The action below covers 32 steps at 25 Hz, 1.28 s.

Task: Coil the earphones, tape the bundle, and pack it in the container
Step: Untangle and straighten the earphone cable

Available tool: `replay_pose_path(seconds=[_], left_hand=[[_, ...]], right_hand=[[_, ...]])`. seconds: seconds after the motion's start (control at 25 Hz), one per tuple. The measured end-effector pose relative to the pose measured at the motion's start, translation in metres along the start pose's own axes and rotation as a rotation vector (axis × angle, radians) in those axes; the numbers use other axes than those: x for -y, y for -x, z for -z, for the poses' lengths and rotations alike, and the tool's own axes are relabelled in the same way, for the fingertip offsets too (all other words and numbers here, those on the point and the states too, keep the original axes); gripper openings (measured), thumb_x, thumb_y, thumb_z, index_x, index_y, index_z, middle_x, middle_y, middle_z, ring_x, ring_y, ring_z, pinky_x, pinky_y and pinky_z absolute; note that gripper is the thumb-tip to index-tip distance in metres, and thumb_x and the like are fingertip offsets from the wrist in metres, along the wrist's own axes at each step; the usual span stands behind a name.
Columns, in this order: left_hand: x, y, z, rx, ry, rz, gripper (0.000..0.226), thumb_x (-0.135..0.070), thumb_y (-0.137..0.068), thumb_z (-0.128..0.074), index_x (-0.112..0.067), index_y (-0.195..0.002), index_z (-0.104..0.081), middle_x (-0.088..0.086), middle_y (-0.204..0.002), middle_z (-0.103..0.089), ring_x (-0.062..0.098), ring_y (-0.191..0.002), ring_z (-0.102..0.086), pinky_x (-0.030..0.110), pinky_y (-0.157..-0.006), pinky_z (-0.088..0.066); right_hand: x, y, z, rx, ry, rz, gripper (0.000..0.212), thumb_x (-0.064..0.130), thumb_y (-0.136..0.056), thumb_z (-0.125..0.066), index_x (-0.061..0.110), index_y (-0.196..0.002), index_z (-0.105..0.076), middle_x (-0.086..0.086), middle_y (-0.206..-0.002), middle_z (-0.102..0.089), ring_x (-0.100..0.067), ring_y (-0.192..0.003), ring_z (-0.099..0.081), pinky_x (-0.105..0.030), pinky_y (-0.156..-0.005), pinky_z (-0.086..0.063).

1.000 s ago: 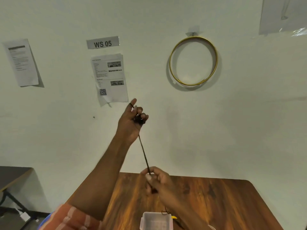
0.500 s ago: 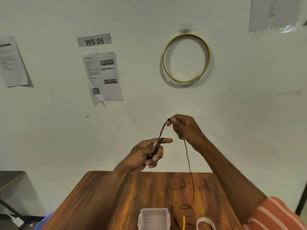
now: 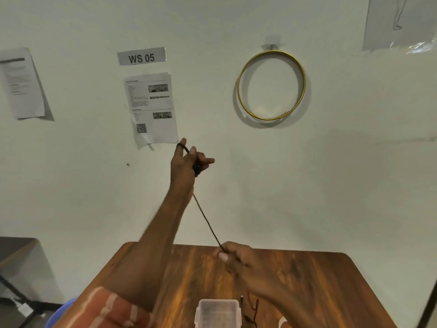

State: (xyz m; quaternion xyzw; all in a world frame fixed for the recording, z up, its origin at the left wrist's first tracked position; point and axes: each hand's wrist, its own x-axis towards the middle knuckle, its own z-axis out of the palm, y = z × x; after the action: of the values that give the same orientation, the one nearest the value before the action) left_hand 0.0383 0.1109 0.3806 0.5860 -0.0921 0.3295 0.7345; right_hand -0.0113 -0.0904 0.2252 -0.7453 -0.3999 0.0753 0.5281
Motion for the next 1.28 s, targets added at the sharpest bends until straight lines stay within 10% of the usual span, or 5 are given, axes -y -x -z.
replay_pose_path(seconds=[0.2,0.64,0.84,1.04,1.28], left_hand=[[0.026,0.029,0.024,0.532,-0.622,0.170,0.051,-0.024,-0.105,-0.042,-0.026,-0.153,-0.025,0.007,-0.077,-0.075,0.025,-0.047,-0.063,0.025,-0.046,-0.043],[0.010,0.079,-0.031,0.654,0.668,0.328,0.052,-0.034,-0.101,-0.036,0.002,-0.138,-0.048,-0.005,-0.063,-0.060,0.004,-0.033,-0.032,0.017,-0.038,-0.025],[0.003,0.003,-0.006,0.047,-0.086,0.007,0.024,-0.024,-0.106,-0.038,-0.013,-0.126,-0.046,-0.002,-0.069,-0.069,0.012,-0.041,-0.057,0.019,-0.040,-0.036],[0.040,0.018,0.022,0.395,-0.813,0.081,0.015,-0.018,-0.104,-0.043,-0.011,-0.114,-0.052,0.011,-0.069,-0.071,0.027,-0.042,-0.061,0.036,-0.051,-0.055],[0.050,0.121,-0.012,0.834,0.142,0.480,0.051,-0.034,-0.104,-0.036,0.002,-0.138,-0.050,0.000,-0.051,-0.053,0.003,-0.032,-0.031,0.017,-0.034,-0.025]], right_hand=[[0.057,-0.001,0.072,-0.254,-0.040,0.137,0.026,0.025,-0.096,-0.049,0.032,-0.083,-0.070,0.019,-0.066,-0.061,0.003,-0.060,-0.053,-0.006,-0.058,-0.039],[0.023,-0.067,0.074,-0.316,-0.289,-0.020,0.035,0.024,-0.104,-0.045,0.022,-0.074,-0.064,0.012,-0.049,-0.039,-0.005,-0.042,-0.029,-0.020,-0.045,-0.022],[-0.003,-0.002,0.027,-0.160,-0.114,-0.040,0.026,0.024,-0.102,-0.049,0.025,-0.088,-0.071,0.006,-0.065,-0.059,-0.005,-0.054,-0.050,-0.017,-0.052,-0.040],[0.040,0.015,0.078,-0.310,-0.074,0.118,0.026,0.016,-0.097,-0.052,0.022,-0.086,-0.075,0.019,-0.075,-0.069,0.004,-0.066,-0.058,-0.007,-0.063,-0.044],[0.057,-0.040,0.138,-0.478,-0.127,0.141,0.032,0.018,-0.100,-0.049,0.026,-0.077,-0.069,0.013,-0.051,-0.039,-0.002,-0.044,-0.030,-0.014,-0.042,-0.026]])
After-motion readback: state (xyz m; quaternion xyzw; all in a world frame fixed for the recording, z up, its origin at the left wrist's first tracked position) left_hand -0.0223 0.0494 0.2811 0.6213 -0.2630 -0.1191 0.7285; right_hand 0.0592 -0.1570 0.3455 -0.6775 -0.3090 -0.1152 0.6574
